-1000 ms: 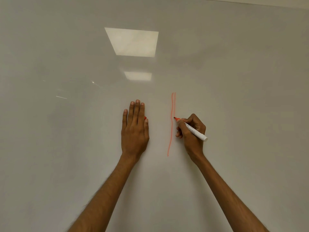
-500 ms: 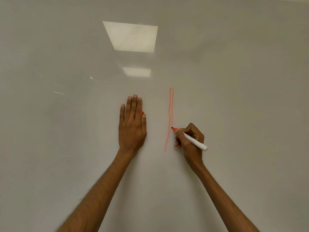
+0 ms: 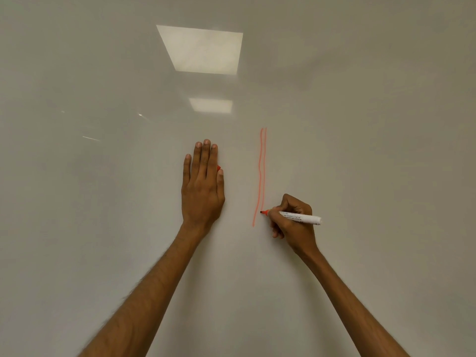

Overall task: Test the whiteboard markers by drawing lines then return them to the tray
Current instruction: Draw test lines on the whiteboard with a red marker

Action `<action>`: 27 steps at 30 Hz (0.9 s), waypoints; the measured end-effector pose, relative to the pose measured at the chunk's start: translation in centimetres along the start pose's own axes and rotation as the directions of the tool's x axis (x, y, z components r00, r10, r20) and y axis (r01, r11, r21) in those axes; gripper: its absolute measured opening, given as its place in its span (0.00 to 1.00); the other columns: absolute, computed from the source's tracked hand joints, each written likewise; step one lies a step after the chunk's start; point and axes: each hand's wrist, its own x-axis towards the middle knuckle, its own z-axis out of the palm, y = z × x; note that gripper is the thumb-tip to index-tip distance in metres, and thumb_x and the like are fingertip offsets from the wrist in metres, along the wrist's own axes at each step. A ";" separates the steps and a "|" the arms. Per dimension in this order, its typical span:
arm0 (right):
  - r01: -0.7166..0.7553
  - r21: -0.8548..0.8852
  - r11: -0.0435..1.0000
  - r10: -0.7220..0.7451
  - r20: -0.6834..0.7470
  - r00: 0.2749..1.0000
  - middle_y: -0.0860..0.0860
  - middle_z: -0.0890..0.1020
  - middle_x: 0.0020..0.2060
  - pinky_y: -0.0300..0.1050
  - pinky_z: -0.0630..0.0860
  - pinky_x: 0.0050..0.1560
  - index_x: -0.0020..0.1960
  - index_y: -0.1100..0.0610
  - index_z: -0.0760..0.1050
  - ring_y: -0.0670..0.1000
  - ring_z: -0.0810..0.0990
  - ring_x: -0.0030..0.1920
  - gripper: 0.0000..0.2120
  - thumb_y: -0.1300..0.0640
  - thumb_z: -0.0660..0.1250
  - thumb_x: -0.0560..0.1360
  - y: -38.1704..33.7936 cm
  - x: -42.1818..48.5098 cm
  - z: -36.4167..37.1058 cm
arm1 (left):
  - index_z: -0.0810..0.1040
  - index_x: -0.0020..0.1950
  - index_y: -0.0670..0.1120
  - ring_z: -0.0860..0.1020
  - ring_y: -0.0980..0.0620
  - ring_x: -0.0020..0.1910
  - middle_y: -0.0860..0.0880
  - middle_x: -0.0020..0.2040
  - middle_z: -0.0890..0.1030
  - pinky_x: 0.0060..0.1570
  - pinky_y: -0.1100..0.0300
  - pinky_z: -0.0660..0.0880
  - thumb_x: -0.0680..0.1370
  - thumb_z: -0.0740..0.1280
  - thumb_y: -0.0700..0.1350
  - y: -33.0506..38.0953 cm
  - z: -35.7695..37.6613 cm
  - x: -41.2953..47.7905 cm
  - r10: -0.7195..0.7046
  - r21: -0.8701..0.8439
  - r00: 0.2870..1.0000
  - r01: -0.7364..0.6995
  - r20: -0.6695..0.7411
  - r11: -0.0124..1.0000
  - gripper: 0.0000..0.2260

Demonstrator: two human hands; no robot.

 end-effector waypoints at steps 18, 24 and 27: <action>-0.037 0.026 0.999 0.035 0.083 0.996 0.62 0.79 0.28 0.42 0.69 0.25 0.34 0.62 0.70 0.58 0.77 0.25 0.13 0.69 0.71 0.72 -1.8 1.4 -0.4 | 0.57 0.79 0.39 0.52 0.47 0.80 0.43 0.80 0.57 0.78 0.47 0.50 0.84 0.52 0.44 -0.1 0.0 -0.1 -0.002 -0.013 1.000 0.003 0.019 1.000 0.23; 0.037 0.091 0.995 -0.034 -0.034 0.999 0.62 0.85 0.38 0.42 0.76 0.32 0.45 0.64 0.76 0.58 0.86 0.38 0.04 0.67 0.71 0.75 -5.5 6.1 0.2 | 0.58 0.79 0.39 0.53 0.47 0.80 0.43 0.80 0.58 0.78 0.47 0.51 0.84 0.52 0.44 0.0 -0.2 -0.2 -0.001 -0.027 1.000 0.001 0.013 1.000 0.23; 0.057 0.141 0.988 -0.048 -0.069 0.996 0.59 0.86 0.44 0.41 0.76 0.31 0.43 0.60 0.75 0.57 0.86 0.39 0.06 0.67 0.70 0.76 -7.0 8.5 0.5 | 0.57 0.79 0.40 0.53 0.48 0.80 0.43 0.80 0.57 0.78 0.46 0.52 0.84 0.52 0.44 -0.1 -0.1 -0.1 -0.003 -0.029 1.000 0.003 0.016 1.000 0.24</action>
